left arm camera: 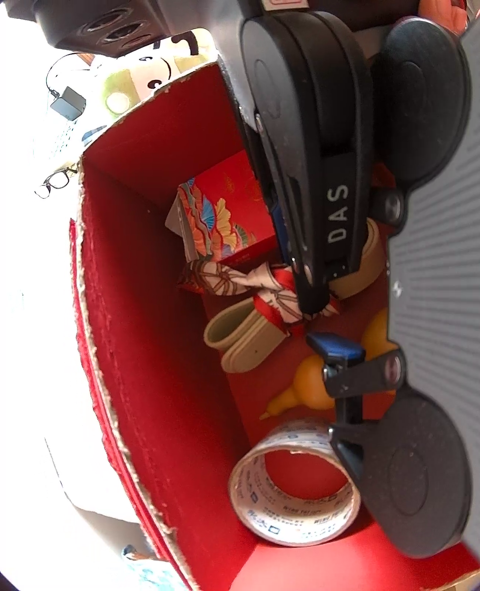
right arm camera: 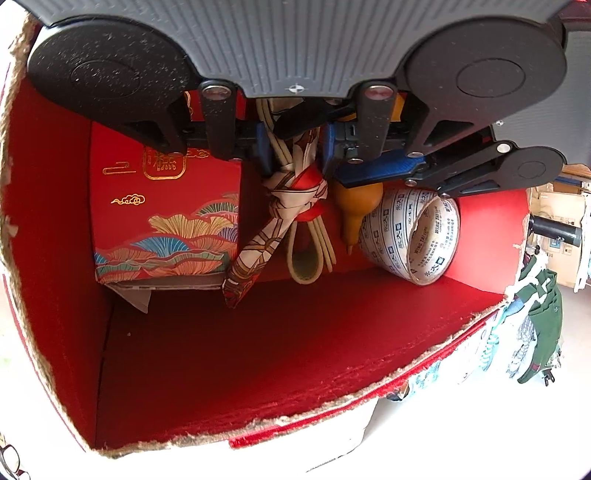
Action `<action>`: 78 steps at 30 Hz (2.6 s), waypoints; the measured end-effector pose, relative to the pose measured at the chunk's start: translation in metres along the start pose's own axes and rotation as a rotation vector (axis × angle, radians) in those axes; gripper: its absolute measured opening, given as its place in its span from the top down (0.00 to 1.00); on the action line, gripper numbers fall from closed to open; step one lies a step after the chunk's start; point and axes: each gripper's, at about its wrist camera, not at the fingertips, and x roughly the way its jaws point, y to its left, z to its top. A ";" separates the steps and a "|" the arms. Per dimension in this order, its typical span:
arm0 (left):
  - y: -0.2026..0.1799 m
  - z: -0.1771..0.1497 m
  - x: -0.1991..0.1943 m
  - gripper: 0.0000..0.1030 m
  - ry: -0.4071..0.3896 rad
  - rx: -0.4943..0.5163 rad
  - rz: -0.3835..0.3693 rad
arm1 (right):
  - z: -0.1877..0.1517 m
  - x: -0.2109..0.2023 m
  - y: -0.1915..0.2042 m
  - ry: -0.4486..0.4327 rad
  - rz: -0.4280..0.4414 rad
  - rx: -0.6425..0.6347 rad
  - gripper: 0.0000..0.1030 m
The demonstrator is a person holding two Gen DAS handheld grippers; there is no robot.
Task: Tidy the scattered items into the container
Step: 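Lower the sandal into the red box beside the gourd, then open the right tool and raise it out of the box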
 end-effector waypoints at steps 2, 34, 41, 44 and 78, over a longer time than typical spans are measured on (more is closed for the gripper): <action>0.000 0.000 0.000 0.48 0.002 0.002 0.007 | -0.001 -0.001 0.000 -0.003 -0.002 -0.001 0.70; -0.009 -0.001 -0.007 0.24 -0.024 0.085 0.140 | 0.000 0.000 0.012 0.024 0.000 0.002 0.65; -0.009 -0.001 -0.008 0.25 -0.031 0.081 0.134 | 0.000 -0.013 0.016 0.002 0.007 -0.005 0.66; -0.007 -0.001 -0.009 0.25 -0.024 0.076 0.125 | -0.002 -0.014 0.019 -0.005 -0.018 -0.010 0.69; 0.007 -0.015 -0.030 0.21 -0.127 0.013 0.265 | -0.023 -0.036 0.022 -0.175 -0.115 0.028 0.70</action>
